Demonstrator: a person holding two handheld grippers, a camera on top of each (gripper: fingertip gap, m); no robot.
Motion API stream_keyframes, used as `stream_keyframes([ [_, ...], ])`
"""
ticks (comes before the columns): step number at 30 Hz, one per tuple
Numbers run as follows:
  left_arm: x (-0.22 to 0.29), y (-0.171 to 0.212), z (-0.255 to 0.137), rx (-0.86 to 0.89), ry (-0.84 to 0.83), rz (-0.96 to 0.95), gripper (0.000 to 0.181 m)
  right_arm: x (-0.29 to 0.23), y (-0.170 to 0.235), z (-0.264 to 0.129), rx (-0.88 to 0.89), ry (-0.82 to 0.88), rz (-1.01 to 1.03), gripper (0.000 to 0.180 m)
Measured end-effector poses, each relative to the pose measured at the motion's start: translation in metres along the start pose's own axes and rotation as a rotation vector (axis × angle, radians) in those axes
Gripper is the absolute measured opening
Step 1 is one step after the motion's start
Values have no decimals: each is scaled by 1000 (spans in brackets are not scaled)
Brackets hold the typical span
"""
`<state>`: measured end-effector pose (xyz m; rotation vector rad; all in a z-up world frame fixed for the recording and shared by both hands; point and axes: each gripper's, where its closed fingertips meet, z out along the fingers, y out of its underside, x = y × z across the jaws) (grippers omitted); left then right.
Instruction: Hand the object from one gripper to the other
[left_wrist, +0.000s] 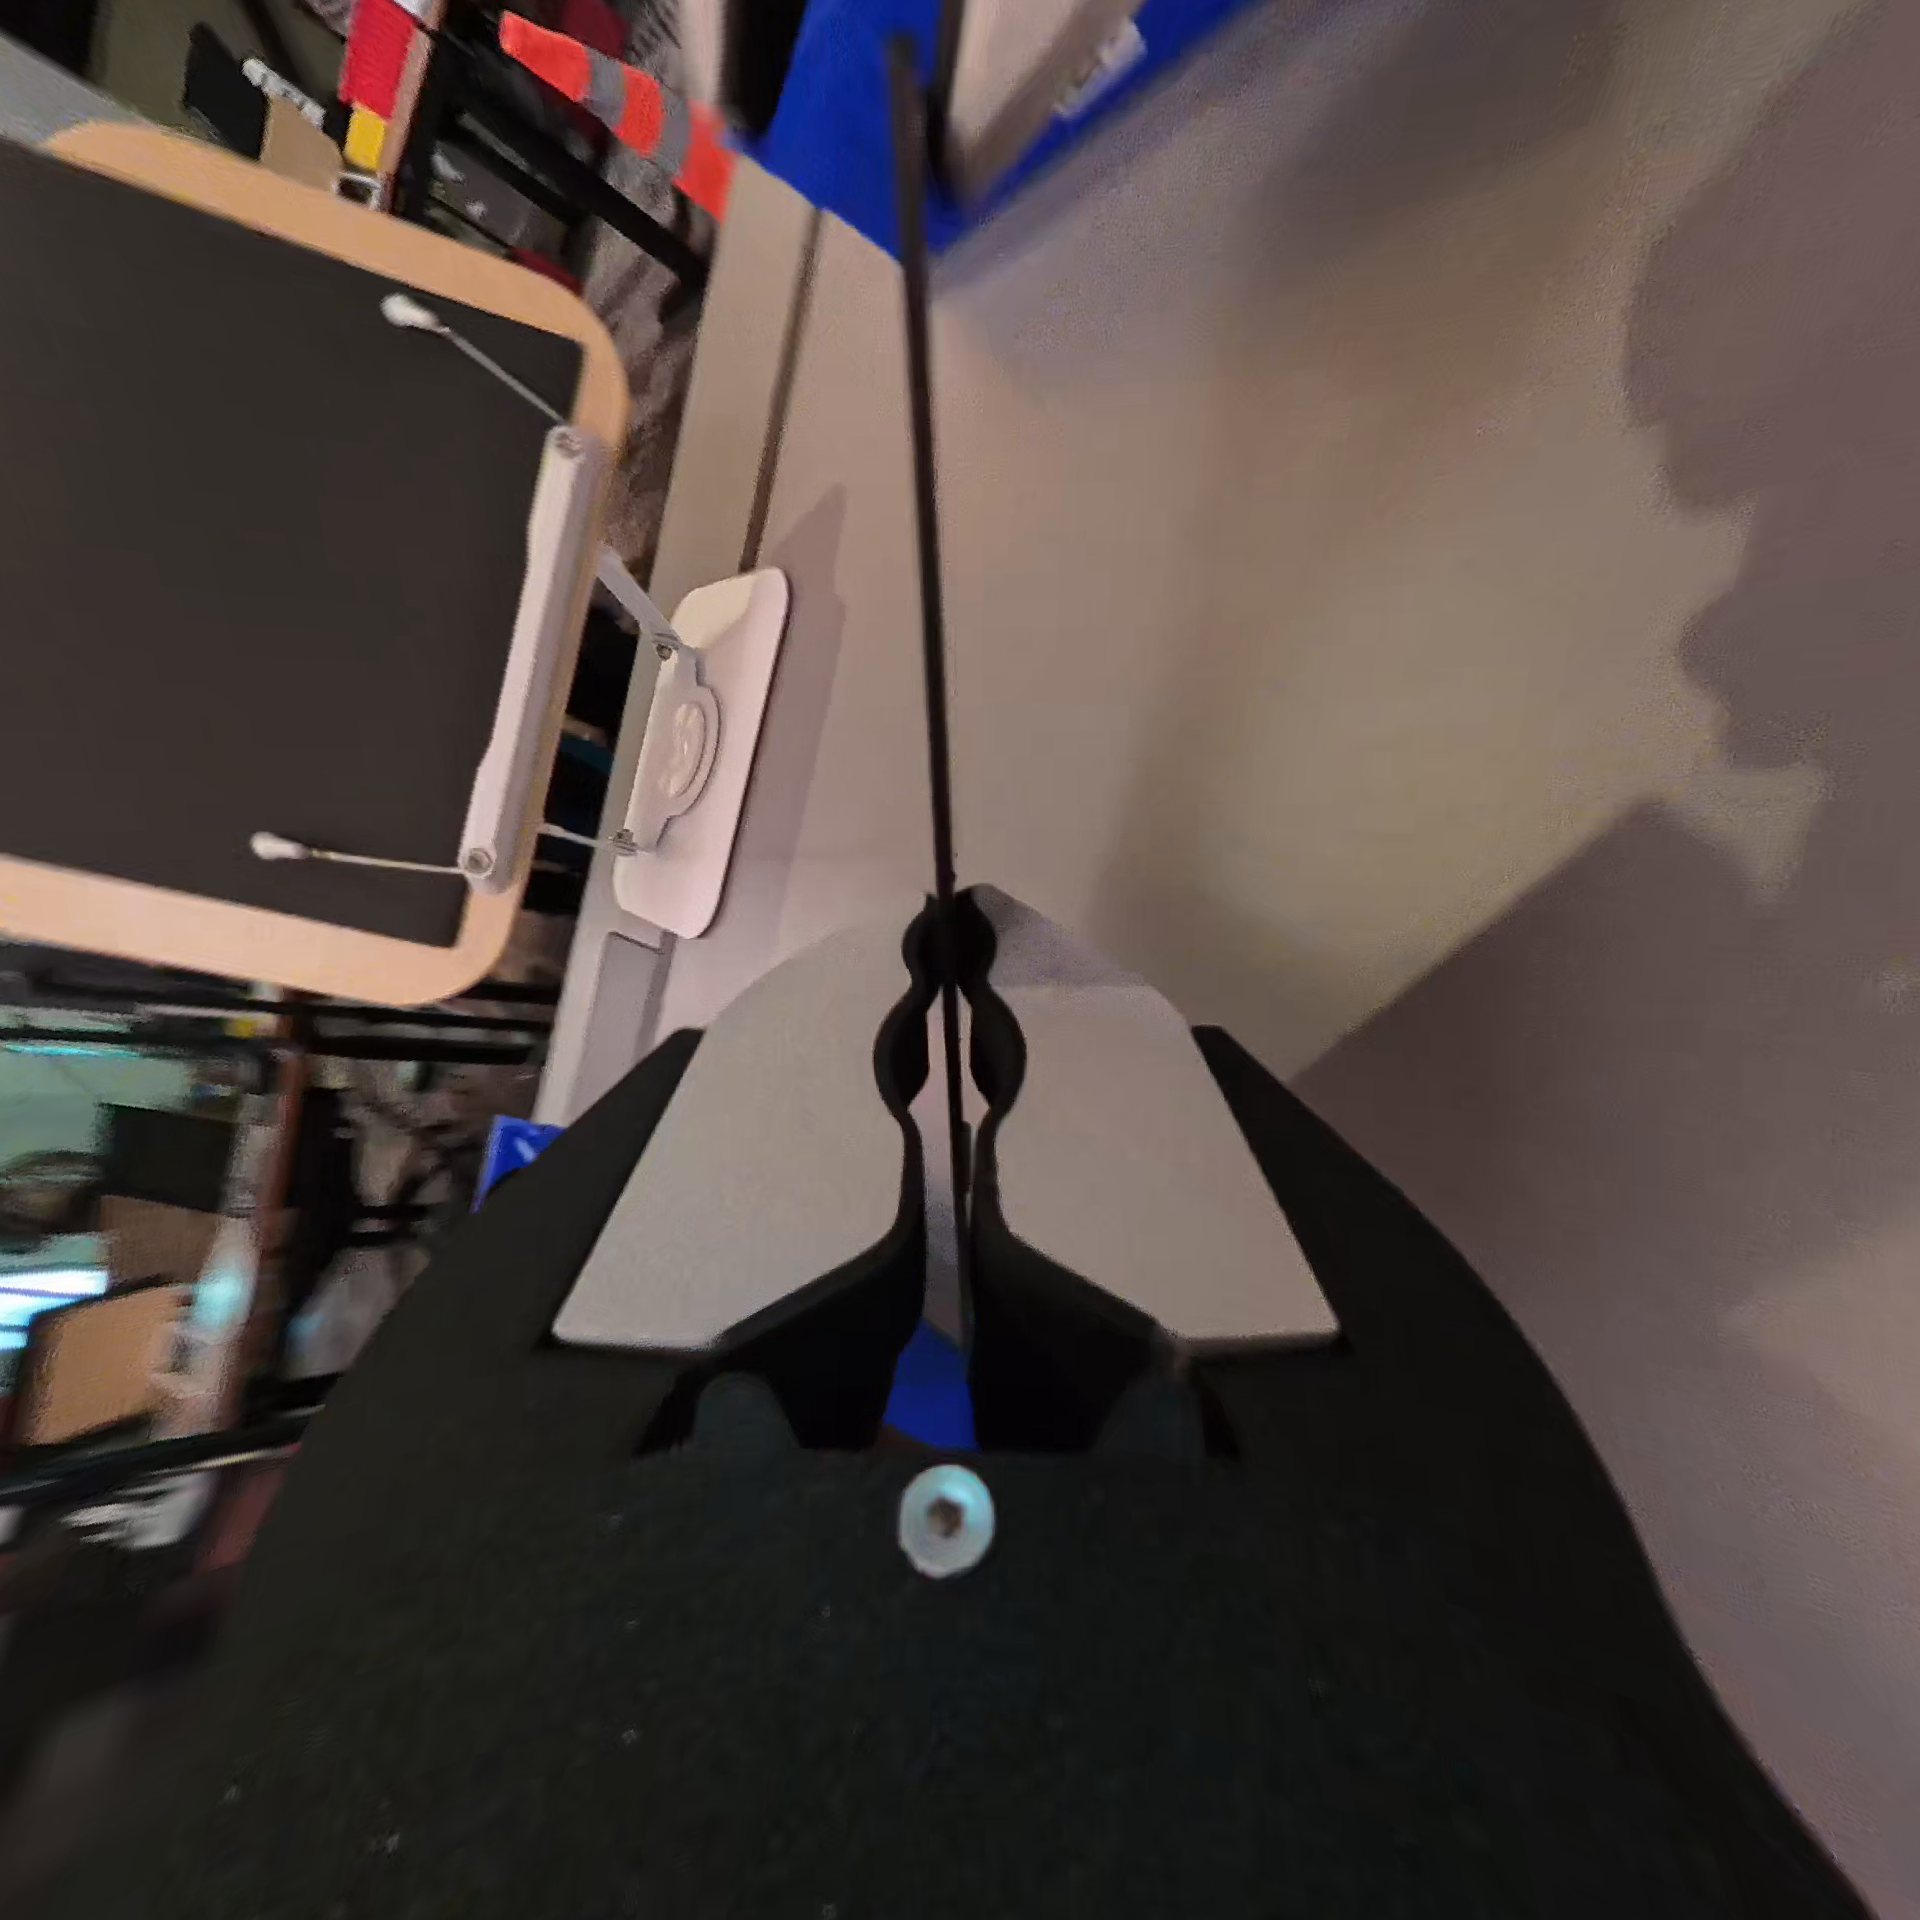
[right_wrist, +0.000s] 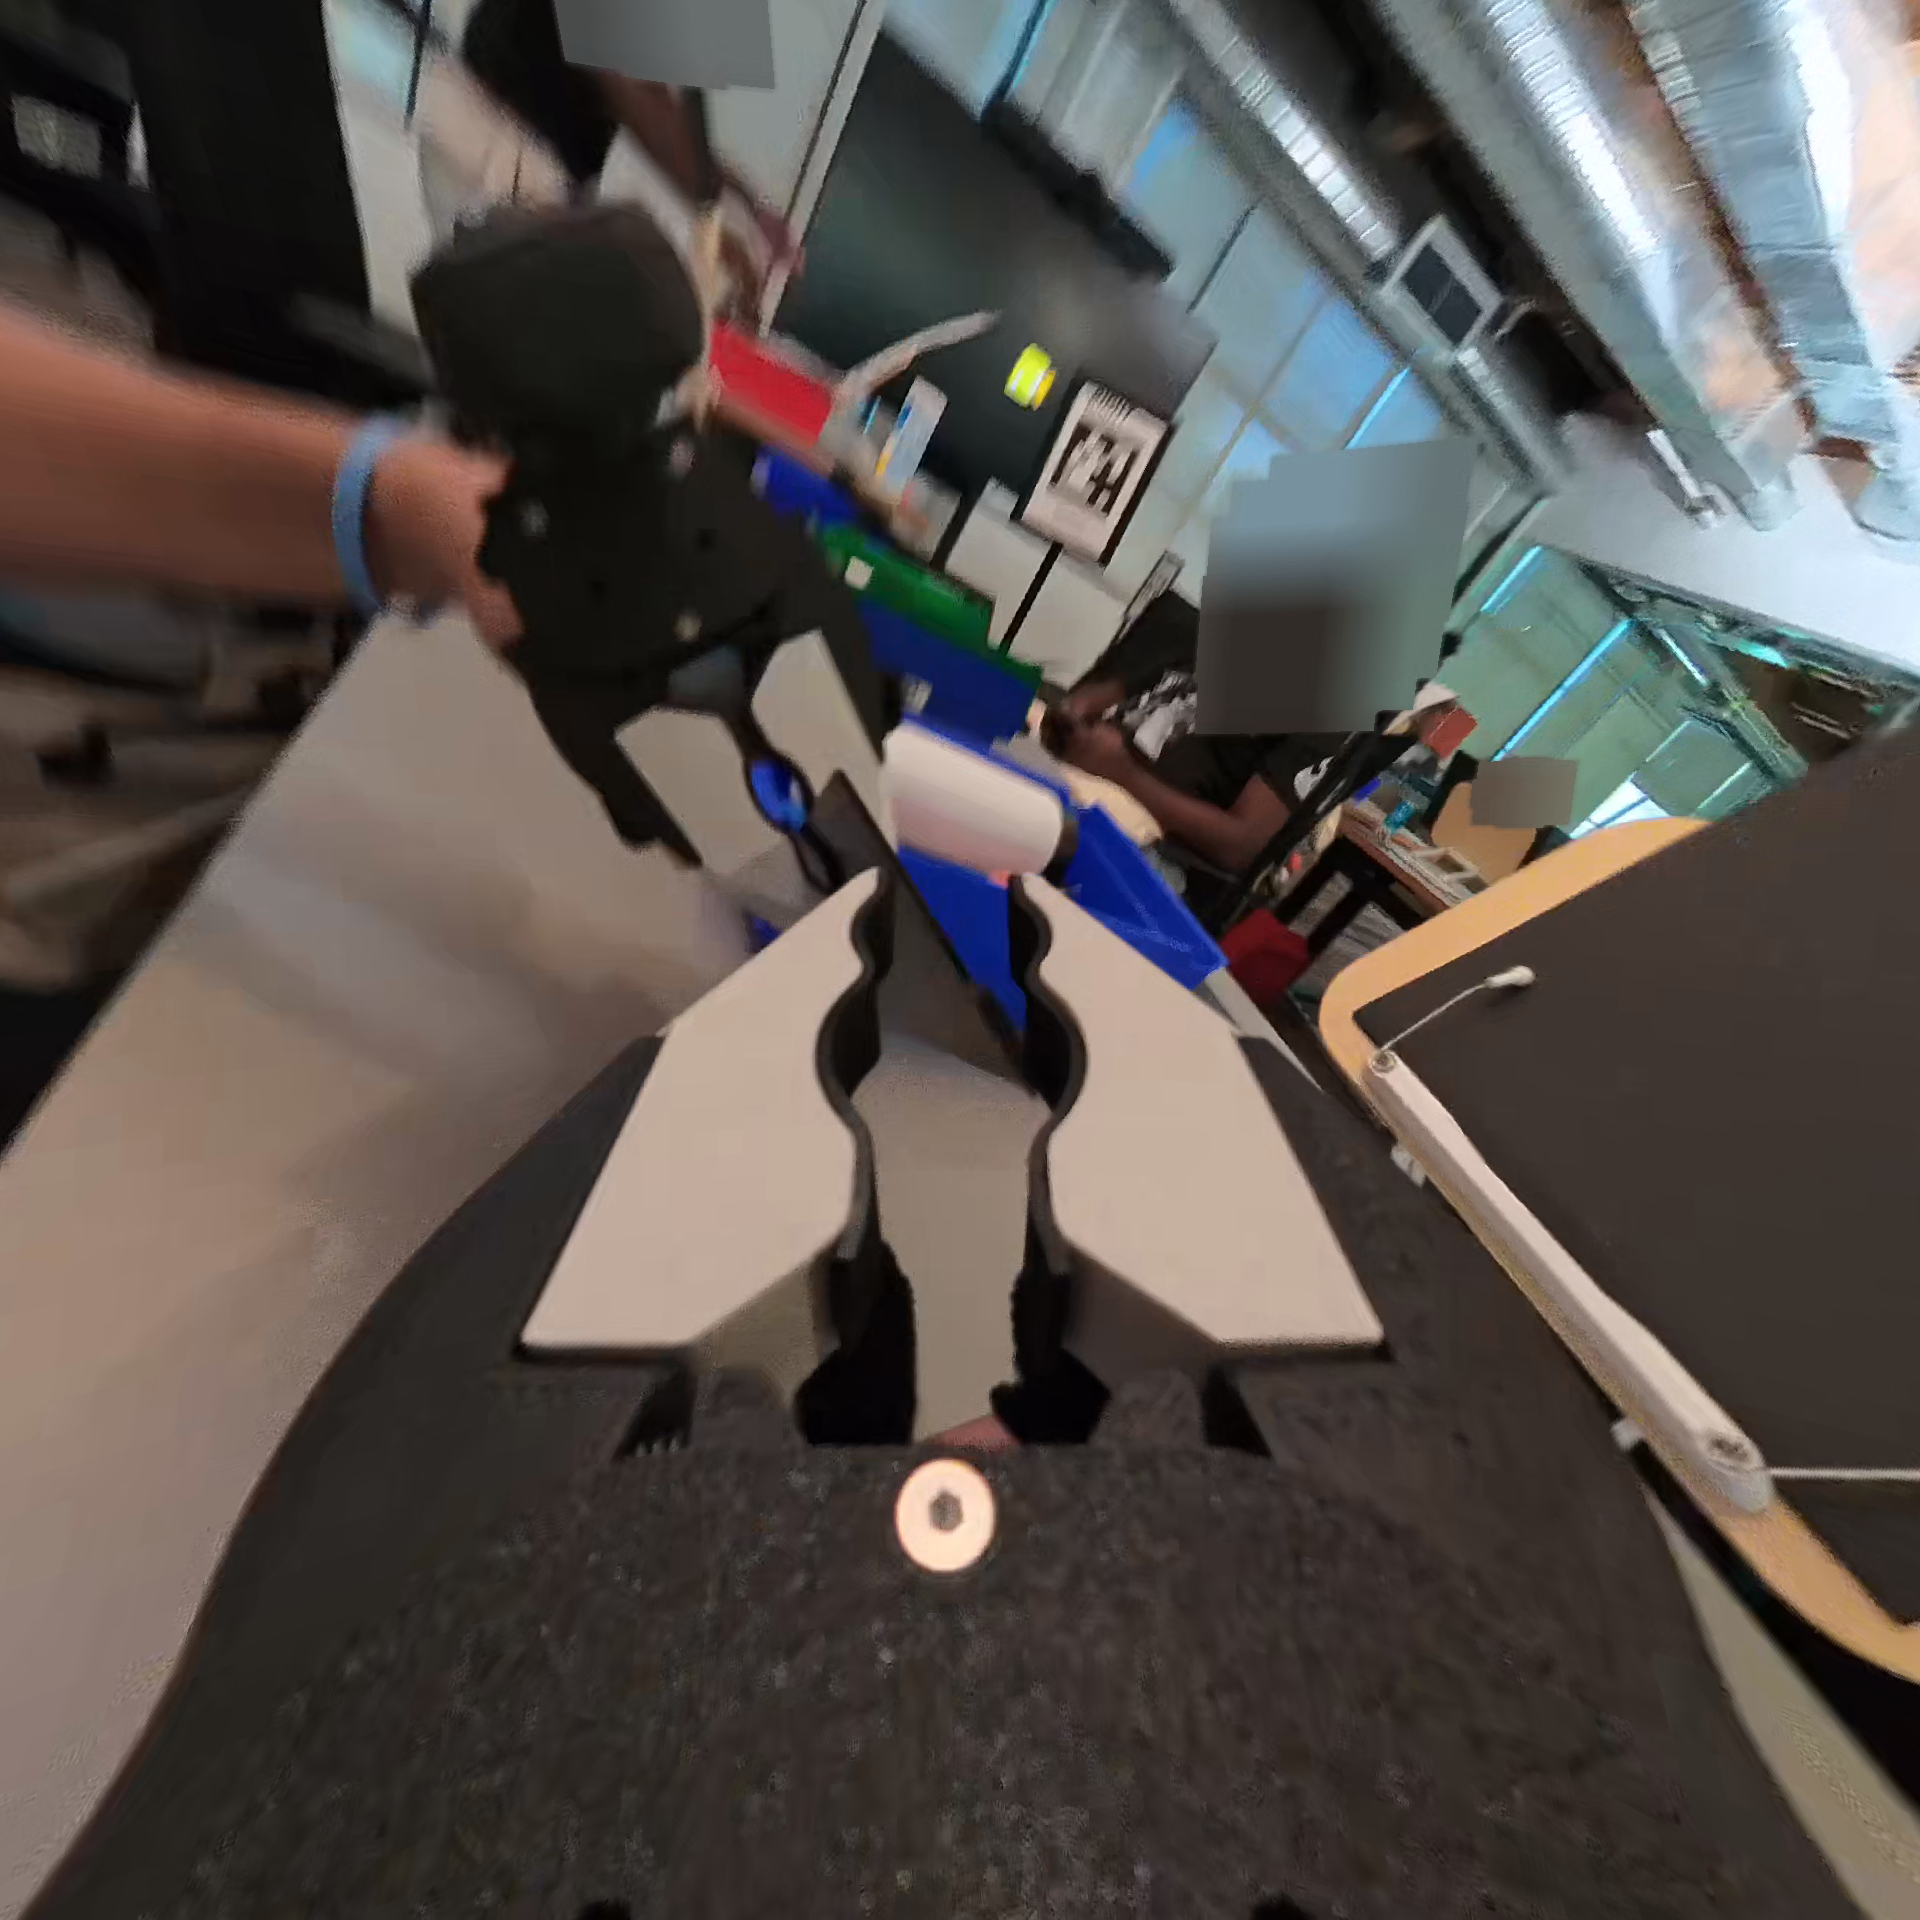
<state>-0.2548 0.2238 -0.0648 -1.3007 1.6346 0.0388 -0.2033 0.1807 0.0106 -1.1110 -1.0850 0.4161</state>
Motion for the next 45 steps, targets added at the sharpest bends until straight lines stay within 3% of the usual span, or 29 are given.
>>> stream_keyframes([
  [3, -24, -13, -12, 219, 40, -345, 1, 30, -12, -16, 115, 52, 210, 24],
  [6, -54, -42, -42, 625, 159, -805, 1, 45, -2, -16, 174, 54, 455, 30],
  [9, -80, -47, -66, 974, 219, -1139, 1, 41, 3, -2, 311, 5, 745, 45],
  [13, -92, -37, -74, 1196, 261, -1389, 1, 18, 7, 25, 508, -13, 1039, 53],
  [16, -90, -37, -71, 1250, 286, -1486, 2, 1, -6, 40, 540, -56, 1062, 50],
  [18, -88, -37, -68, 1272, 284, -1524, 2, -5, -8, 46, 536, -70, 1072, 42],
  [21, -83, -42, -66, 1298, 304, -1535, 1, -5, -1, 45, 518, -46, 1065, 3],
  [24, -74, -49, -67, 1276, 387, -1464, 4, 3, -2, 34, 514, -30, 1025, 1],
  [27, -68, -45, -58, 1101, 320, -1385, 41, 42, -11, 7, 545, 107, 967, 1],
  [29, -59, -39, -53, 998, 281, -1330, 56, 79, -30, -27, 563, 230, 836, 2],
  [32, -31, -37, -57, 931, 345, -1301, 51, 138, -64, -103, 521, 493, 541, 1],
  [35, 11, -34, -66, 838, 414, -1254, 48, 181, -79, -192, 337, 802, 244, 2],
  [37, 30, -29, -73, 788, 369, -1212, 43, 202, -60, -239, 114, 946, 141, 1],
  [39, 46, -27, -81, 760, 355, -1165, 40, 216, -25, -273, -60, 1020, 168, 1],
  [45, 67, -30, -82, 692, 348, -1058, 36, 235, 76, -321, -120, 1195, 327, 1],
])
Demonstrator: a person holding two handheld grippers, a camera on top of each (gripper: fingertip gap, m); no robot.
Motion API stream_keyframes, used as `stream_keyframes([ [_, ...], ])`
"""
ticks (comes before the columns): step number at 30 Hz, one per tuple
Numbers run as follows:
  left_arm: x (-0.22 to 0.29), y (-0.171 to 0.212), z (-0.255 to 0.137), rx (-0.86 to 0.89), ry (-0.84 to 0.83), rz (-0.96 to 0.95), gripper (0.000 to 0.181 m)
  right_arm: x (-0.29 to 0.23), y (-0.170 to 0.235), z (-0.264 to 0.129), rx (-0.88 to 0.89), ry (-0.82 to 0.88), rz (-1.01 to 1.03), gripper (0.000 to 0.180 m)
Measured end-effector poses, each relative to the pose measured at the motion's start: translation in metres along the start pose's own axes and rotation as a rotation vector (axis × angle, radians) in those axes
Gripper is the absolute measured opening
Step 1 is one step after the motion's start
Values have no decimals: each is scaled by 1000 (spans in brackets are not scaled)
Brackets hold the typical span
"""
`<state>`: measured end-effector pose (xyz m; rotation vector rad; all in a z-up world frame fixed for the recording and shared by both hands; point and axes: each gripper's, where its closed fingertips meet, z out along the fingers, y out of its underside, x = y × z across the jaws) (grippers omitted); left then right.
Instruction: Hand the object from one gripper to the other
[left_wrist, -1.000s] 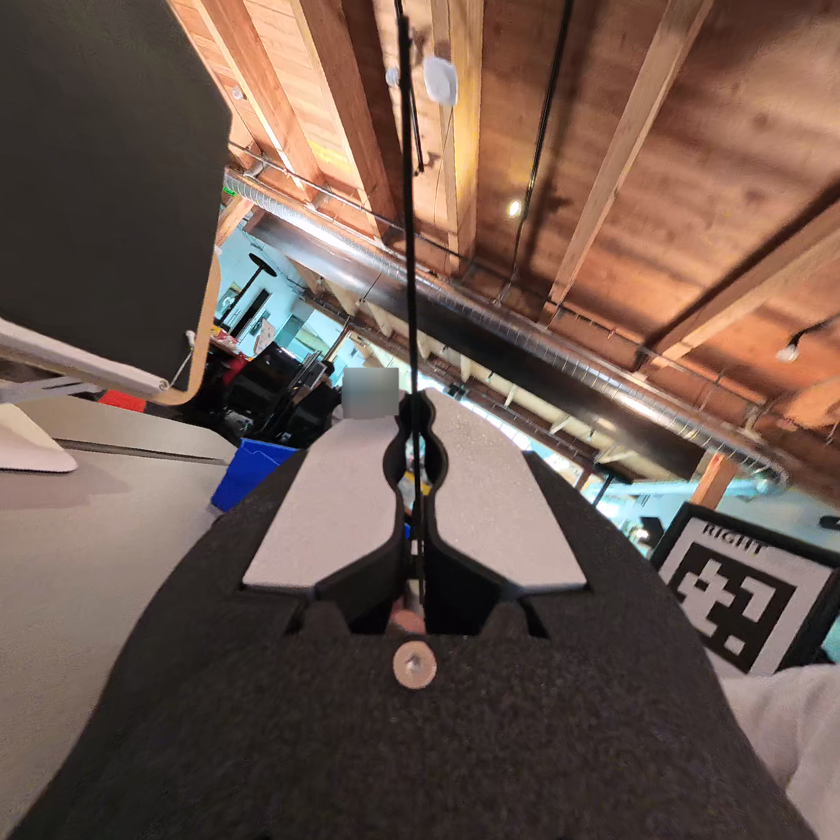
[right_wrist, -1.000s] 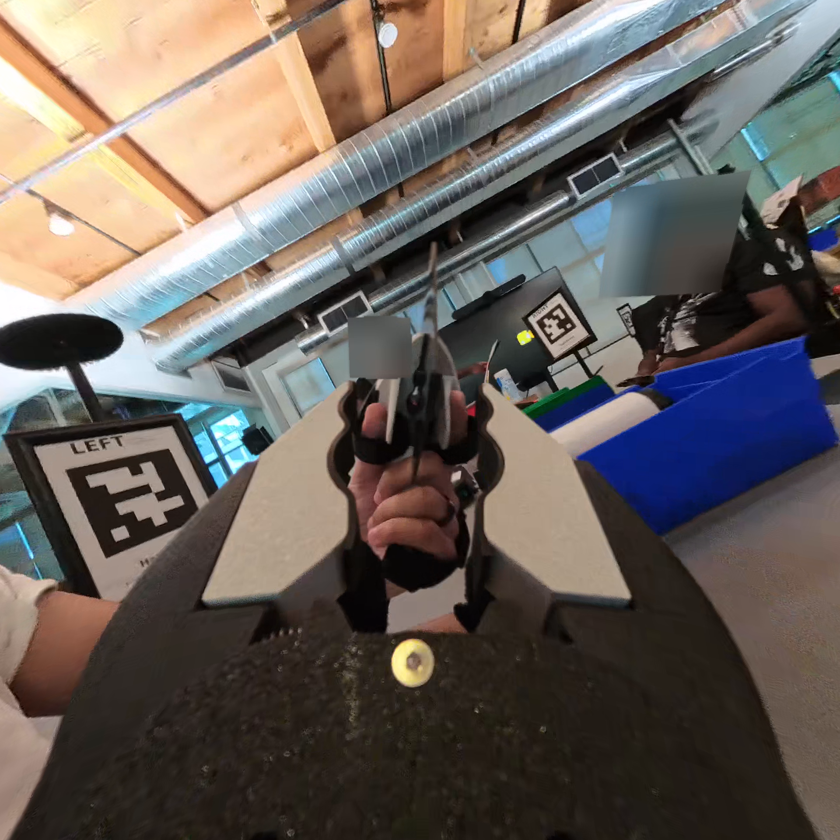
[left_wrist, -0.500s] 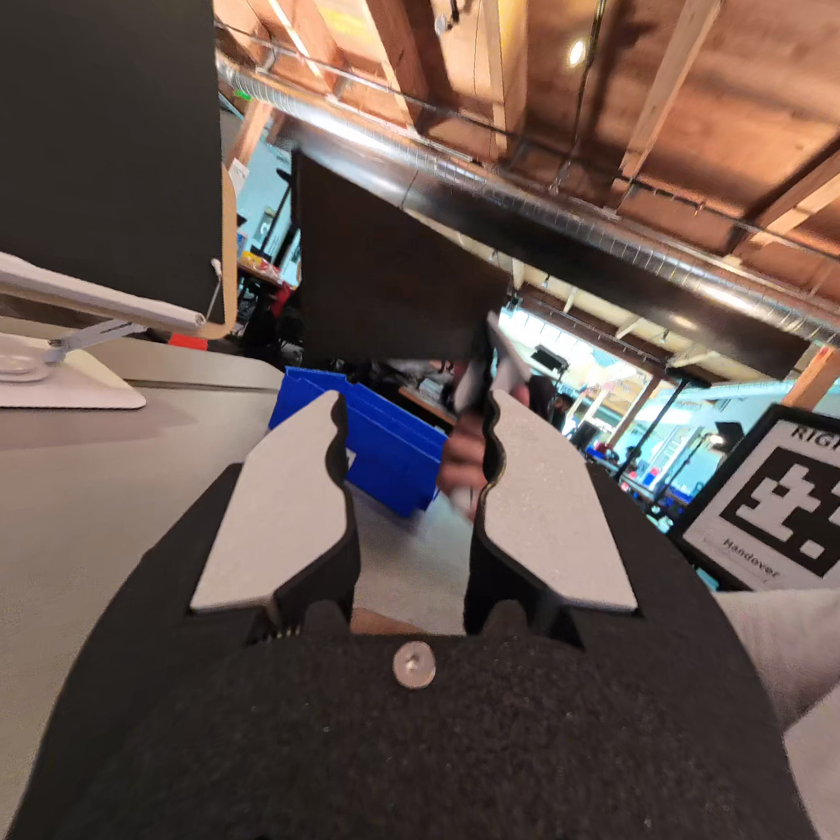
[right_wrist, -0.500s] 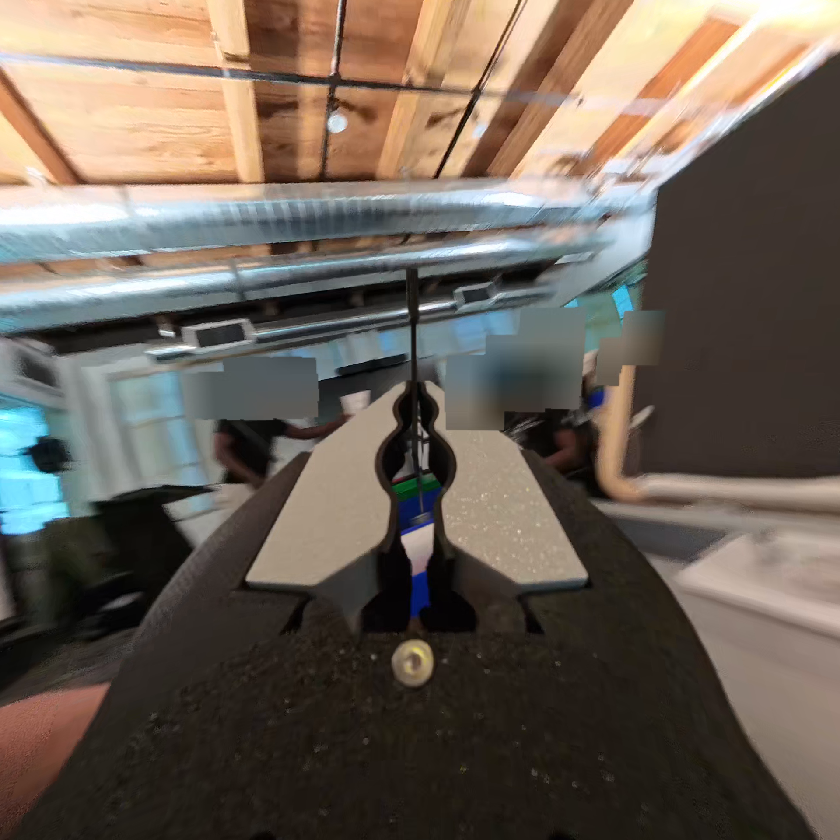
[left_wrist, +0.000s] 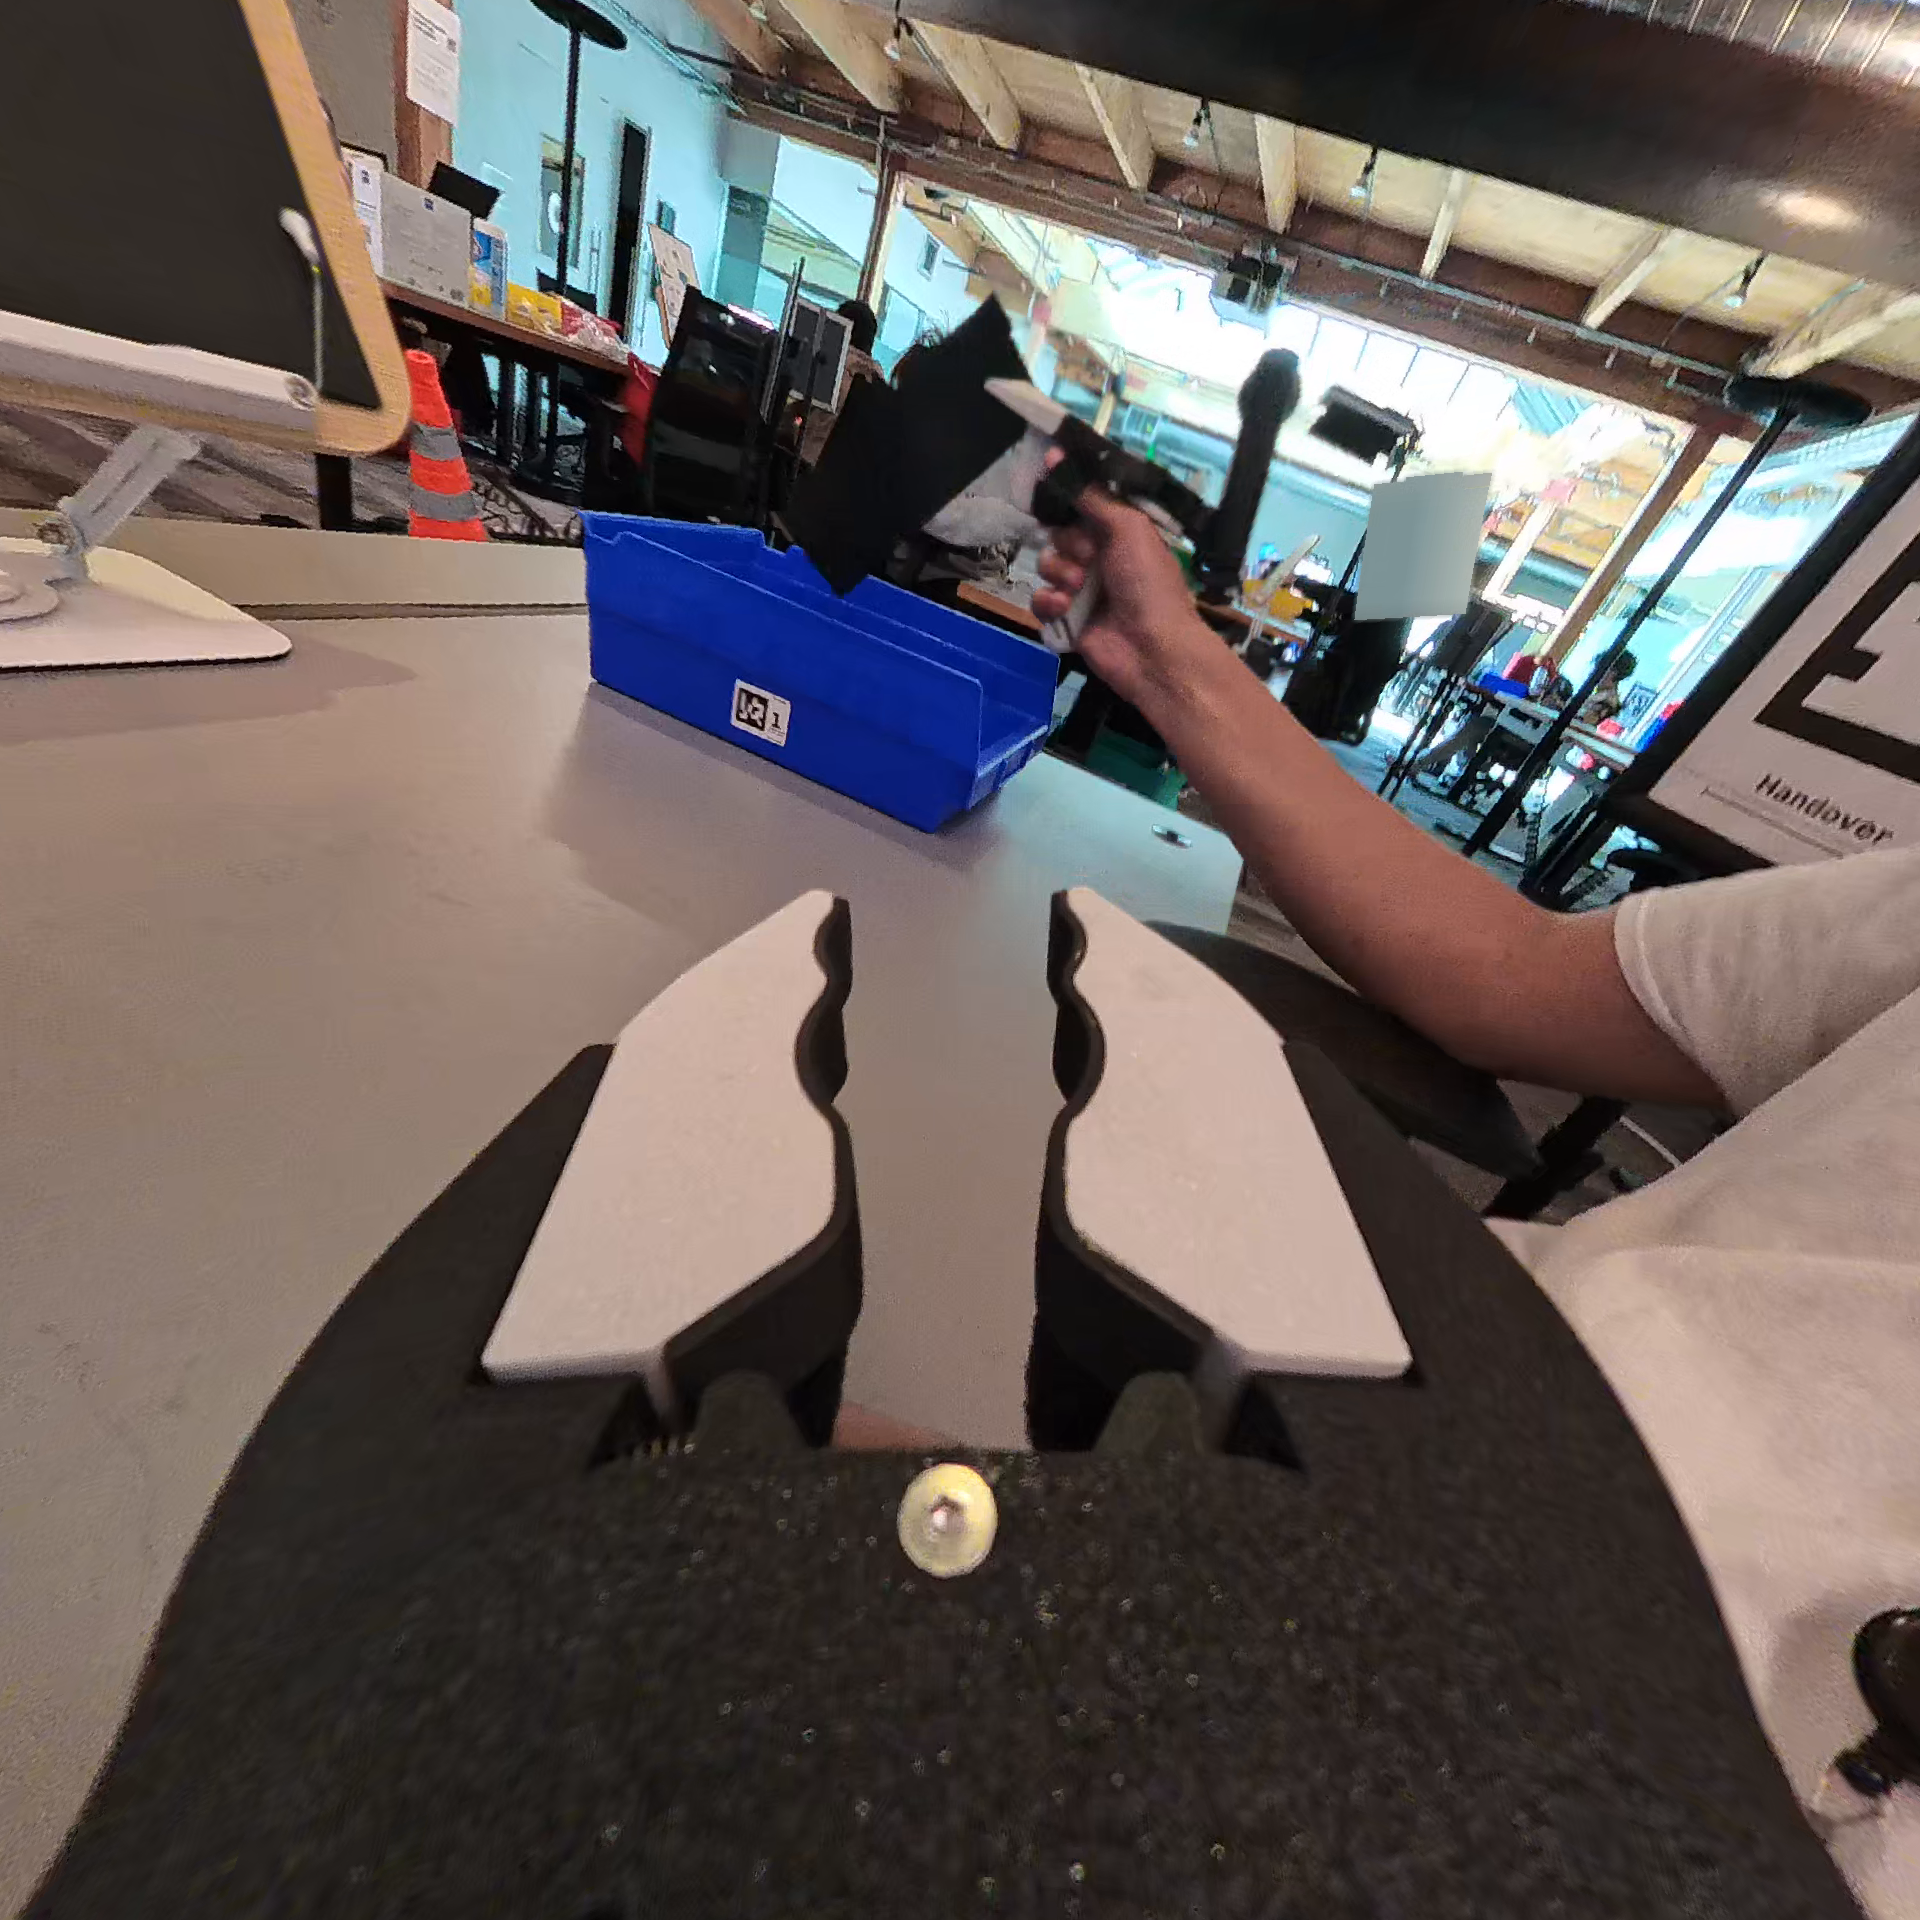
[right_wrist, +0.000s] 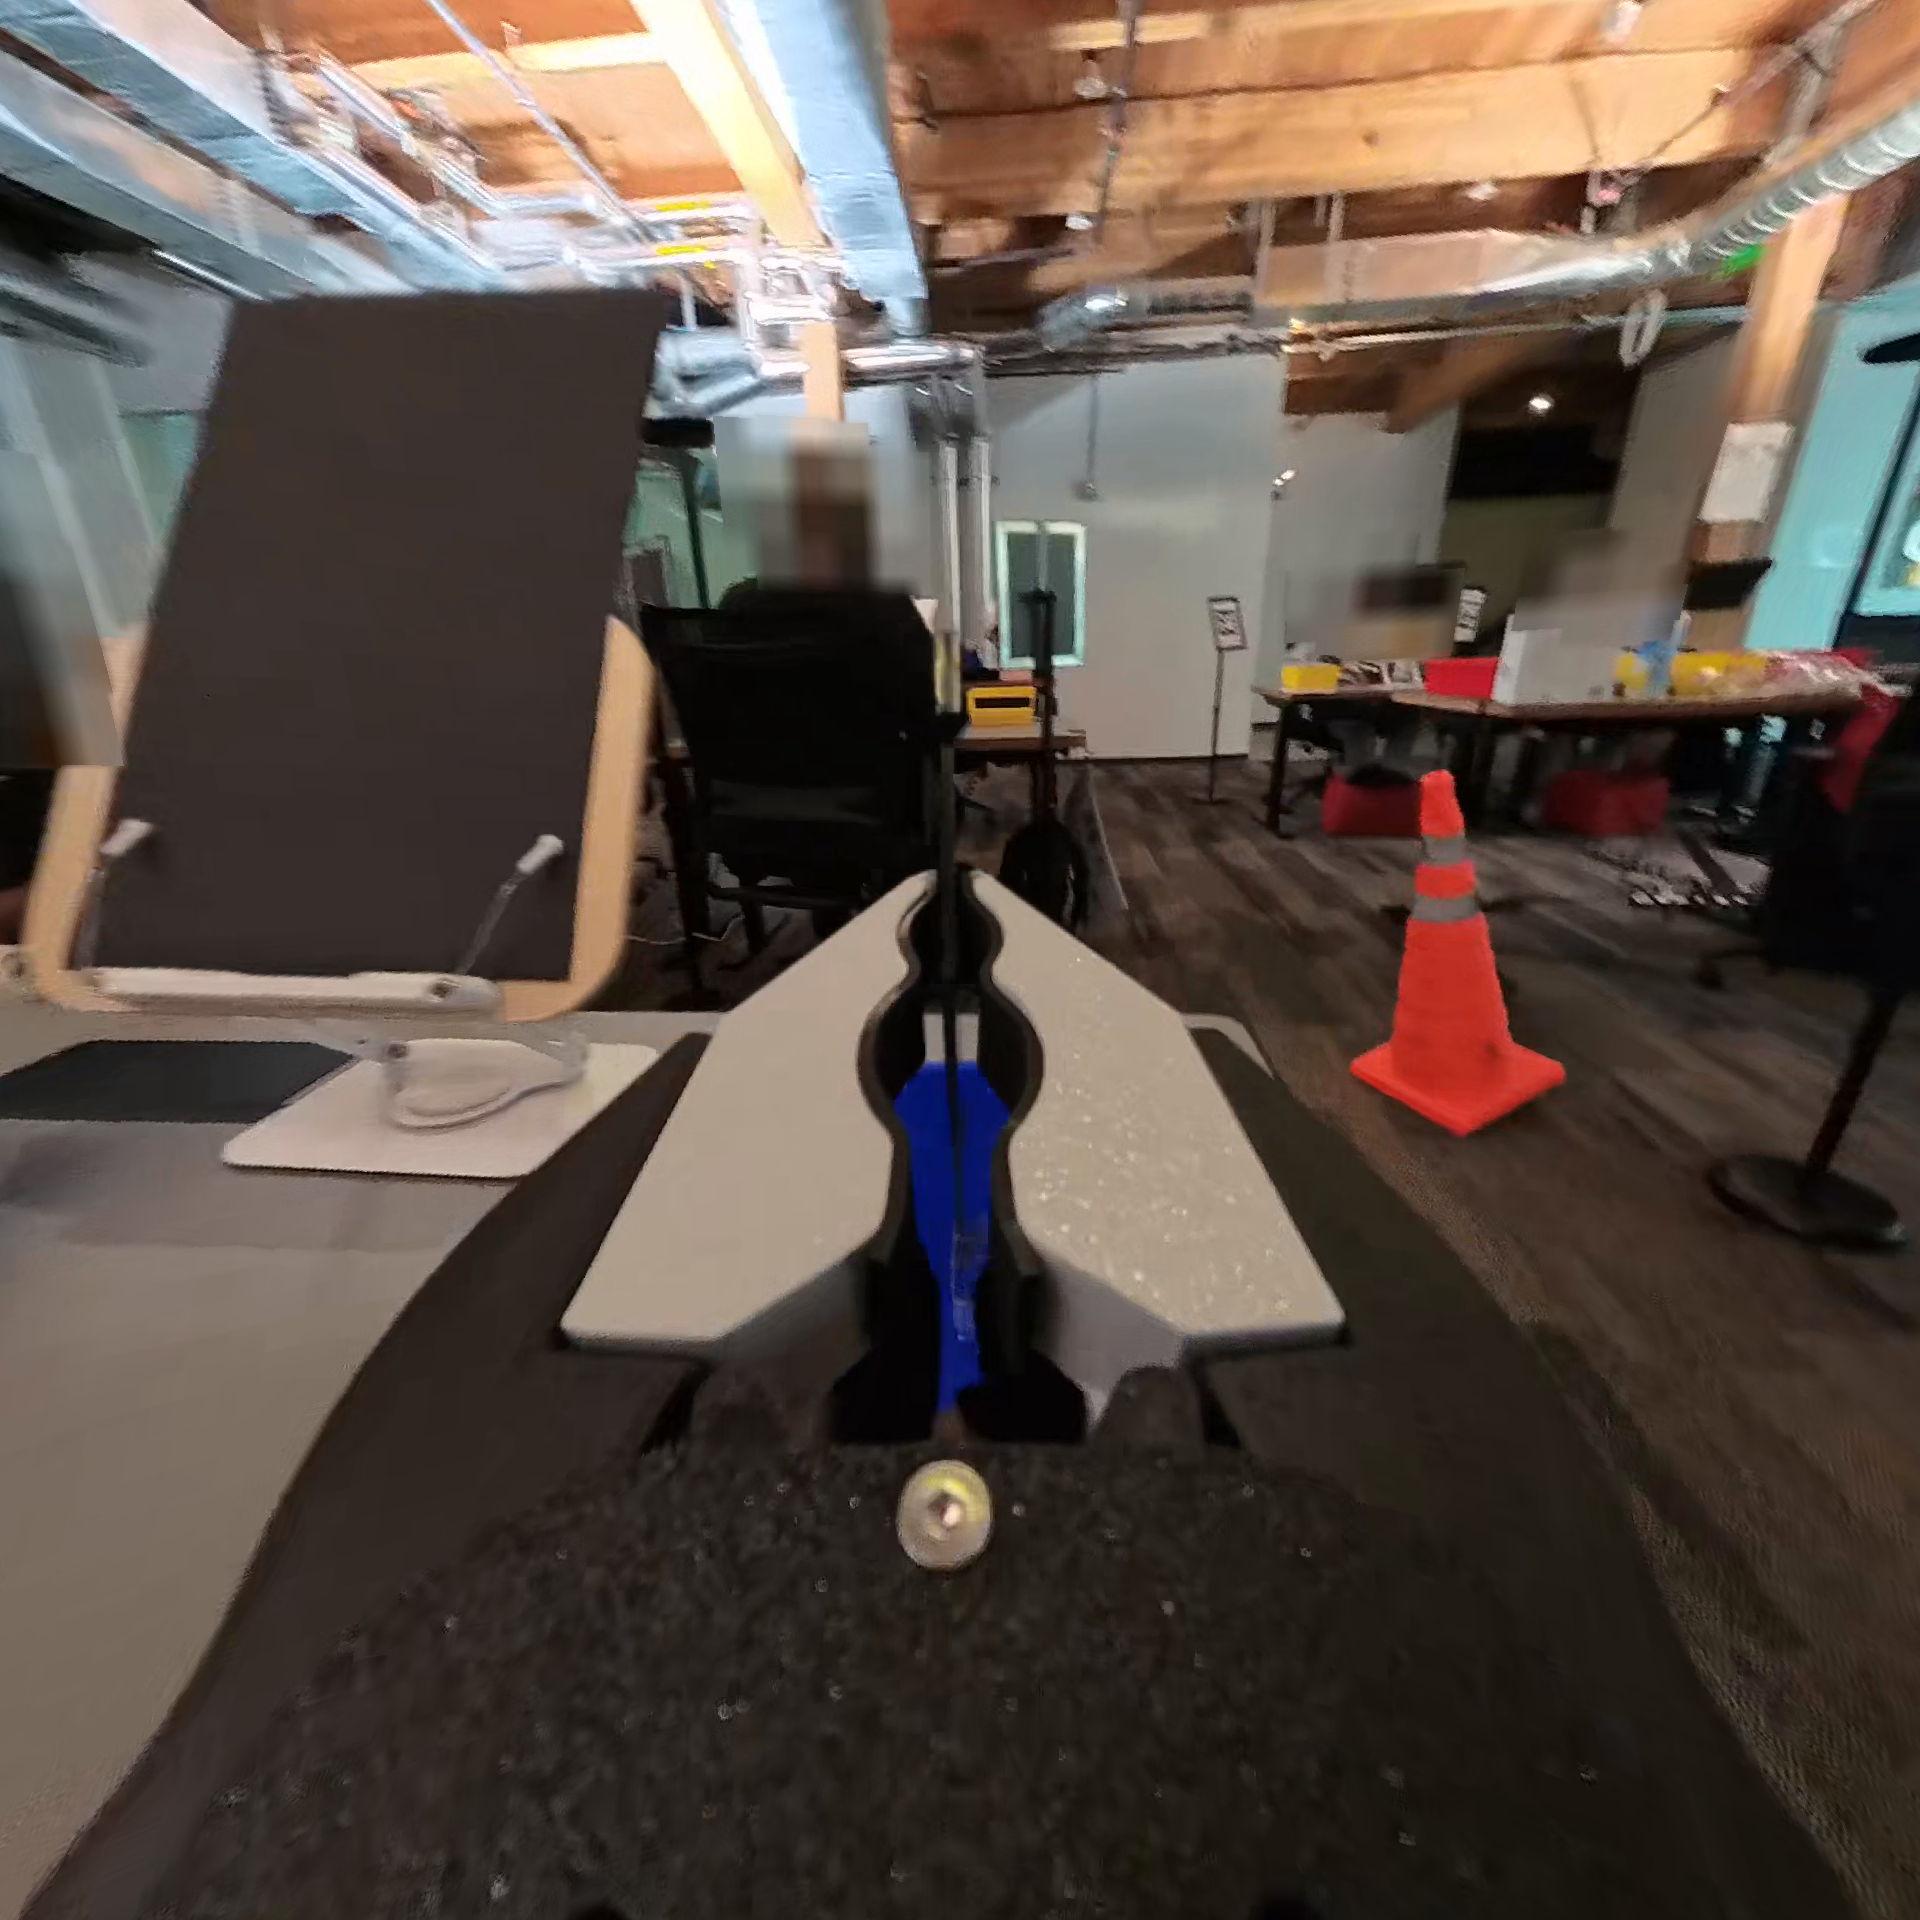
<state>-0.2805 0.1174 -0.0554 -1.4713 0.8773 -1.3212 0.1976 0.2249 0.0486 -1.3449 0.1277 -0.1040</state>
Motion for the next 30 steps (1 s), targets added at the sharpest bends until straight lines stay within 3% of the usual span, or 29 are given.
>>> stream_keyframes([
  [5, 5, 13, 6, -69, 11, 69, 35, 12, 40, 13, -80, 89, -106, 2],
  [9, 10, 15, 9, -79, 37, 62, 34, 21, 71, 20, -192, 114, -28, 2],
  [12, 15, 19, 11, -95, 48, 77, 34, 31, 90, 12, -382, 157, -119, 2],
  [19, 19, 25, 14, -124, 62, 92, 33, 34, 154, -26, -856, 69, -145, 2],
  [26, 19, 25, 14, -123, 53, 101, 32, 36, 206, -31, -1042, 78, -132, 3],
  [30, 18, 25, 14, -127, 47, 104, 32, 48, 212, -31, -1110, 159, -110, 8],
])
